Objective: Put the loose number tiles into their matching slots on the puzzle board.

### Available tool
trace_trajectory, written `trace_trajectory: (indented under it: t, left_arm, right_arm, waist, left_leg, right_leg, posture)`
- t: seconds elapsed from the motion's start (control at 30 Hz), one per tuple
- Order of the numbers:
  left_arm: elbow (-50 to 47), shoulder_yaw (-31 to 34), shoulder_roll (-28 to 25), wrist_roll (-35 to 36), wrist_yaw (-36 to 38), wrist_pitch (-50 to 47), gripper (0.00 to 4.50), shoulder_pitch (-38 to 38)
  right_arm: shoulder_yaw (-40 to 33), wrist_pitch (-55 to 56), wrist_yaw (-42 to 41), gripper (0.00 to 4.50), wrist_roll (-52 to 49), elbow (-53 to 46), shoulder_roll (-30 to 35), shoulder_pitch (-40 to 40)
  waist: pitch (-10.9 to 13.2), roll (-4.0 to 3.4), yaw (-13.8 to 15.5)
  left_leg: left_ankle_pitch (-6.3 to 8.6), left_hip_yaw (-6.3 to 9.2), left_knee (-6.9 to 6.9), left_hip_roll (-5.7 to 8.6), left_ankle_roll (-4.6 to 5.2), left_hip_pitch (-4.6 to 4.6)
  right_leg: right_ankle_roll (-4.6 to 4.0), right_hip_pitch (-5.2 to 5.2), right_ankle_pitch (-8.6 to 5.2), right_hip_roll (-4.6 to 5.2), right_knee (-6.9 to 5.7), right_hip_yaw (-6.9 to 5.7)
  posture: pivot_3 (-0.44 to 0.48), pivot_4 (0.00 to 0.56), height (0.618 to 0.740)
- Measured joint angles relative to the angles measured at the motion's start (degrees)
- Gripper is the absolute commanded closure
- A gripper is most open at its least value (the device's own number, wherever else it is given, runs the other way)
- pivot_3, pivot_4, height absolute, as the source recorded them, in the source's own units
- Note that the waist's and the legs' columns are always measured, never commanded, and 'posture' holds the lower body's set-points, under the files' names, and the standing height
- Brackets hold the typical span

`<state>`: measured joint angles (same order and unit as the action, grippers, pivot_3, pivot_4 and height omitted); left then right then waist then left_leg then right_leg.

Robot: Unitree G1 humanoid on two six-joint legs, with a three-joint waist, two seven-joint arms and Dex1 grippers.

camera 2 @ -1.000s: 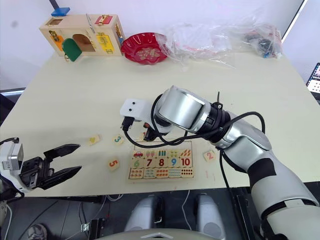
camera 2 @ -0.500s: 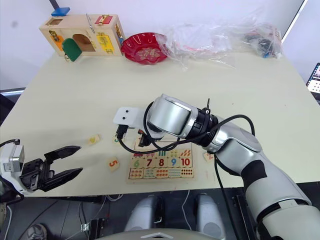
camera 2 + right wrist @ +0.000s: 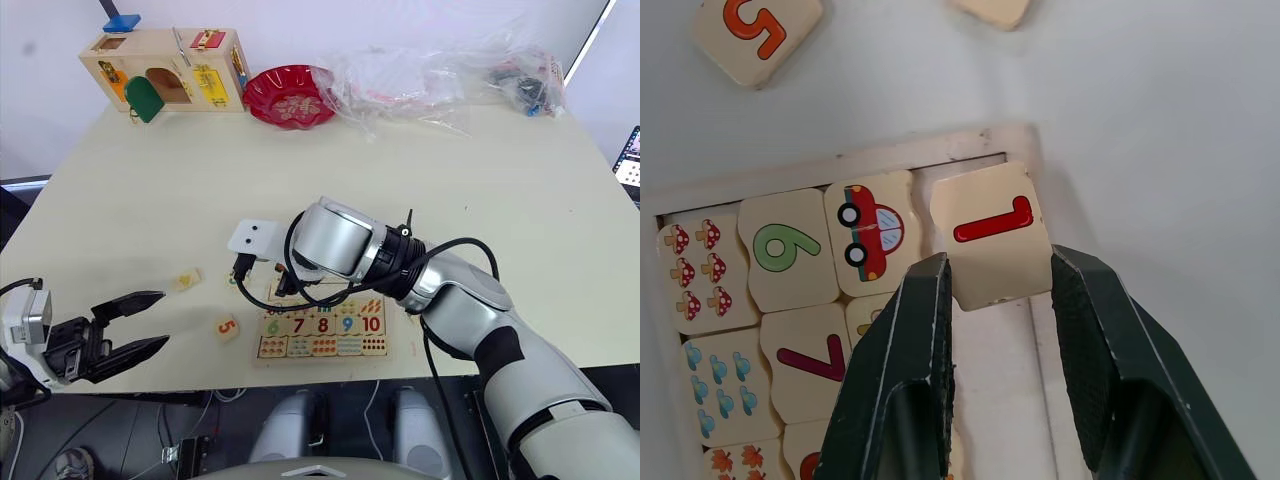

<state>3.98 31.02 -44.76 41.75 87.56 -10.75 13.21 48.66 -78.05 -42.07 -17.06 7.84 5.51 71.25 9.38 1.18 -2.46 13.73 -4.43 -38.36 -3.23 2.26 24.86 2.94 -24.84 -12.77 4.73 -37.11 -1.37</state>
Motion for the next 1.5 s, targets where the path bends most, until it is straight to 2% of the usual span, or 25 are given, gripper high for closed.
trace_trajectory:
  t: [1.0,1.5]
  left_arm:
    - [-0.02,-0.06,0.00,0.00,-0.15,0.11,0.00,0.67]
    - [0.53,-0.05,0.00,-0.18,0.73,3.43,0.00,0.56]
  right_arm:
    - [-0.03,0.35,0.60,3.62,1.12,1.78,-1.77,-1.02]
    - [-0.26,-0.14,1.08,3.62,1.09,1.61,-2.24,-1.23]
  waist:
    - [0.02,-0.04,-0.05]
    - [0.03,-0.05,-0.06]
  left_leg:
    - [0.02,0.06,0.03,-0.06,-0.03,0.01]
    - [0.02,0.06,0.05,-0.08,-0.03,0.00]
  right_leg:
    - [-0.02,-0.01,-0.01,0.03,0.04,-0.04]
    - [-0.05,-0.02,0.00,0.25,0.04,-0.35]
  posture:
    - [0.000,0.150,0.740]
    - [0.000,0.150,0.740]
